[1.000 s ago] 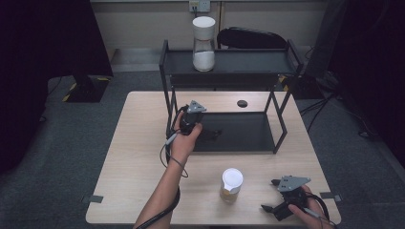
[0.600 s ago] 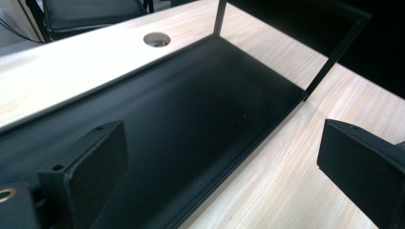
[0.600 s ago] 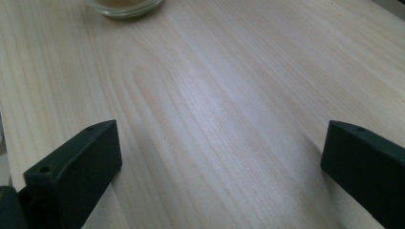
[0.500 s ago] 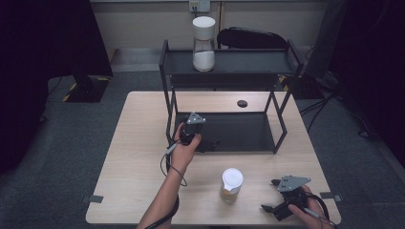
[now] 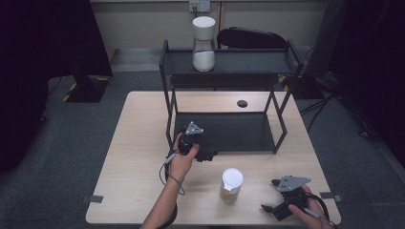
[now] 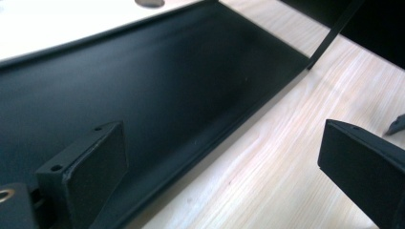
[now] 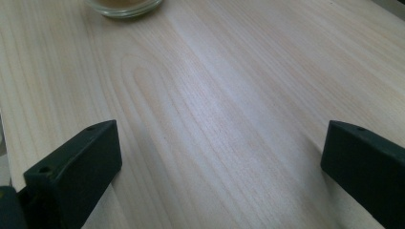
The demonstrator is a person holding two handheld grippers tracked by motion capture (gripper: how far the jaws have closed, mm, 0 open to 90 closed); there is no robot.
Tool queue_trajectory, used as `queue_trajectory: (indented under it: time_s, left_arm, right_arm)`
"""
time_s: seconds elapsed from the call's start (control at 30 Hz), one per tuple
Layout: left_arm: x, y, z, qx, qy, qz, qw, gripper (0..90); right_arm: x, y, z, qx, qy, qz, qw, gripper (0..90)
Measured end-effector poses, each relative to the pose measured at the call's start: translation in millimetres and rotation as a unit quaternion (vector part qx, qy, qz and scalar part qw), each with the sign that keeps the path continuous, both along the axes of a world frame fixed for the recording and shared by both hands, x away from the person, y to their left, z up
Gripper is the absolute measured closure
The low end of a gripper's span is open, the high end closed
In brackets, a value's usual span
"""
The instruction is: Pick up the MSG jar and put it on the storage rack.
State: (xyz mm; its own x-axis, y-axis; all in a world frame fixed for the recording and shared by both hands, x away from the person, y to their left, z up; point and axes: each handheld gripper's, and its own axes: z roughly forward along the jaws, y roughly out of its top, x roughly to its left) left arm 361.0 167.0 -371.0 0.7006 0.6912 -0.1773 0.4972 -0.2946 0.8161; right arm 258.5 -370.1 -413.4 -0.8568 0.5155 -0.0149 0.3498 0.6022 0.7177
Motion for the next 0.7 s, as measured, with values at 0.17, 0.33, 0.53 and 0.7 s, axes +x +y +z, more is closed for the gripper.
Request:
queue_trajectory:
  time_s: [0.17, 0.33, 0.53, 0.7]
  left_arm:
    - [-6.0, 4.2, -12.2, 0.000, 0.006, 0.003, 1.0000, 2.6]
    - [-11.5, 9.4, -20.7, -0.002, 0.011, 0.004, 0.9999, 2.5]
    - [-18.7, 11.2, -26.1, 0.007, 0.012, 0.000, 0.9999, 2.3]
    - [-27.2, 13.3, -30.4, 0.020, 0.007, 0.000, 0.9998, 2.3]
  right_arm:
    - [0.0, 0.0, 0.0, 0.000, 0.000, 0.000, 1.0000, 0.0]
    - [-0.1, 0.0, 0.0, 0.000, 0.000, 0.000, 1.0000, 0.0]
    - [-0.3, 0.1, 0.0, 0.000, 0.000, -0.001, 1.0000, 0.0]
    - [-0.4, 0.1, 0.0, 0.000, 0.000, -0.001, 1.0000, 0.0]
